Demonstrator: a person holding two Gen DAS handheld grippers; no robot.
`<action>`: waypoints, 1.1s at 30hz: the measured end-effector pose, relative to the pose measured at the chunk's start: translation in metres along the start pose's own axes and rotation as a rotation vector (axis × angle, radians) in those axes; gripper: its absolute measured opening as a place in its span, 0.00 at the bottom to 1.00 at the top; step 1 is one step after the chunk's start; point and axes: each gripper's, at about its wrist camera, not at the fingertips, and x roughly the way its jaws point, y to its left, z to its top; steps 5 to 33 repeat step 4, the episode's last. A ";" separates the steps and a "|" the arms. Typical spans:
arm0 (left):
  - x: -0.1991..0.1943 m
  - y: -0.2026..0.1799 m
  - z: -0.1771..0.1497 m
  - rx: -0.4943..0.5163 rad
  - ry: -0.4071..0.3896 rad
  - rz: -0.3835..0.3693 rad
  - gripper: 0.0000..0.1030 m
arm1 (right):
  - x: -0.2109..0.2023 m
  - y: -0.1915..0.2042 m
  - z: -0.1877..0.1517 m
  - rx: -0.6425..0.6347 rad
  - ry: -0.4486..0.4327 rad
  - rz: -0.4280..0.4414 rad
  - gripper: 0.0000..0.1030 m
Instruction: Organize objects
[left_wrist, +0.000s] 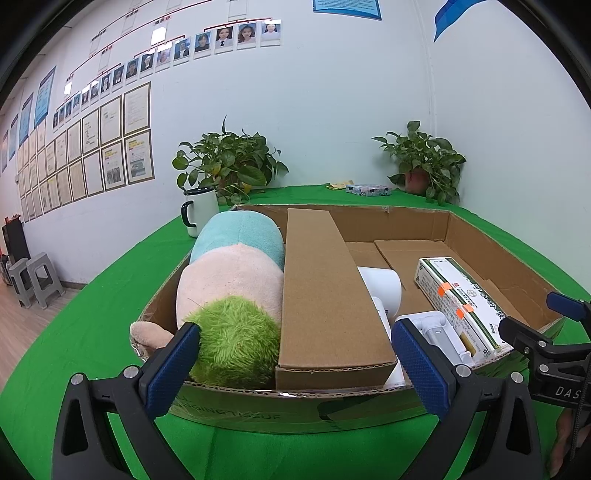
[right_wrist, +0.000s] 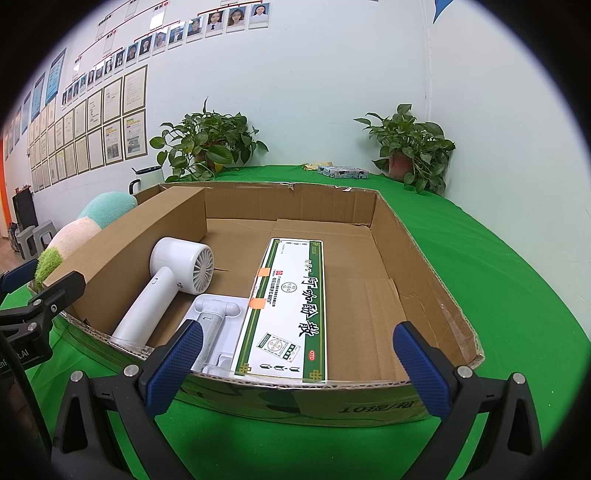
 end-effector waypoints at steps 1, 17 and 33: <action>-0.001 -0.001 0.000 0.002 -0.001 0.004 1.00 | 0.000 0.000 0.000 0.000 0.000 0.000 0.99; -0.001 -0.001 0.000 0.002 -0.002 0.007 1.00 | 0.000 0.000 0.000 0.000 0.000 0.000 0.99; -0.001 -0.001 0.000 0.002 -0.002 0.007 1.00 | 0.000 0.000 0.000 0.000 0.000 0.000 0.99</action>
